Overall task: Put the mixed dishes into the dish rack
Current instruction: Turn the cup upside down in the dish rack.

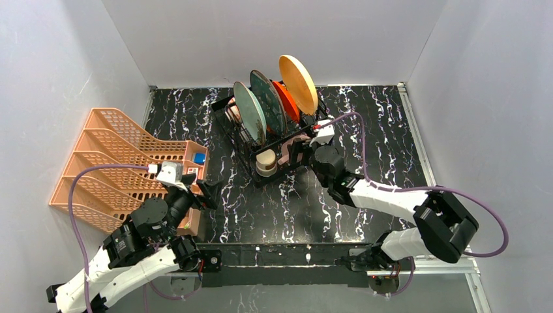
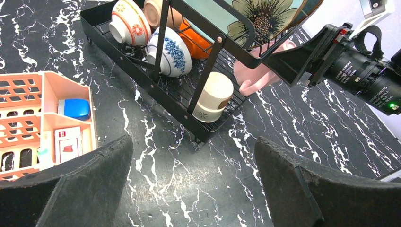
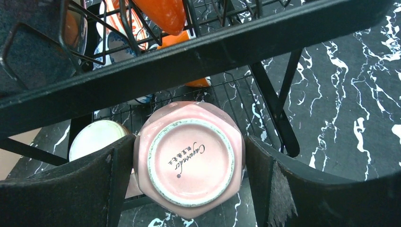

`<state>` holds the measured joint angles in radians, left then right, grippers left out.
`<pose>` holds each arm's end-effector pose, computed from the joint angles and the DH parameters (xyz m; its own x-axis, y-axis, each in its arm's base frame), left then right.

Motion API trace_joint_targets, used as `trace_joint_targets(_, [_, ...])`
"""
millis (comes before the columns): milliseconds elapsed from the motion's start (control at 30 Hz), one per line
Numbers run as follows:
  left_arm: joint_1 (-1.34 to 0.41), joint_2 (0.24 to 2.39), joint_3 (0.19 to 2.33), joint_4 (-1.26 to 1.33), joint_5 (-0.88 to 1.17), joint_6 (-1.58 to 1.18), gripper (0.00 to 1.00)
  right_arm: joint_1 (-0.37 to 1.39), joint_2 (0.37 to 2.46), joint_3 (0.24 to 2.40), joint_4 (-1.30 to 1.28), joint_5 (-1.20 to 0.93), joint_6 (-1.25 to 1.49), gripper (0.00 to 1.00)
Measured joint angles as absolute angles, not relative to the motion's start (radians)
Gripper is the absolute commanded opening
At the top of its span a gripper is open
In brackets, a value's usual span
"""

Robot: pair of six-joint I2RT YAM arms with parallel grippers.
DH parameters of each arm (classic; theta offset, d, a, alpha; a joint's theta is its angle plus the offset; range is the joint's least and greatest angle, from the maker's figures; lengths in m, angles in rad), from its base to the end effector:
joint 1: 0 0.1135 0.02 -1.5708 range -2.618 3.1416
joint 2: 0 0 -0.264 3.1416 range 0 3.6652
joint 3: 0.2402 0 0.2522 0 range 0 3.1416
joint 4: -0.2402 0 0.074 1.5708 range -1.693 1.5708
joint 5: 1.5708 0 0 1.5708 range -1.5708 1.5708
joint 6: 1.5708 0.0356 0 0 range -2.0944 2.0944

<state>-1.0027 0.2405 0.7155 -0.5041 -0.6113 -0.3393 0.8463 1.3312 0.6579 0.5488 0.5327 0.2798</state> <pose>0.0479 -0.0371 0.3388 -0.1418 -0.2845 -0.9481 0.3547 0.8796 -0.3169 0.2058 0.2053 0.2511 -0.1650 0.1725 -0.9711 -0.2763 0.9371 0.2134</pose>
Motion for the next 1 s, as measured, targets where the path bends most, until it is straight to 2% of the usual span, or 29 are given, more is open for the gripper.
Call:
trace_joint_targets(667, [-1.003, 0.241, 0.715, -0.511, -0.622, -0.340, 0.98, 0.819, 1.512, 0.657, 0.695, 0.524, 0.262, 0.01])
trace_joint_targets(767, [-1.003, 0.241, 0.715, -0.511, -0.623, -0.340, 0.98, 0.819, 1.541, 0.664, 0.705, 0.535, 0.263, 0.07])
trace_joint_targets(900, [-1.003, 0.241, 0.715, -0.511, -0.623, -0.340, 0.98, 0.819, 1.563, 0.682, 0.708, 0.552, 0.262, 0.21])
trace_joint_targets(933, [-1.003, 0.241, 0.715, -0.511, -0.623, -0.340, 0.98, 0.819, 1.565, 0.685, 0.706, 0.557, 0.262, 0.26])
trace_joint_targets(1000, [-1.003, 0.241, 0.715, -0.511, -0.623, -0.340, 0.98, 0.819, 1.571, 0.691, 0.704, 0.566, 0.262, 0.42])
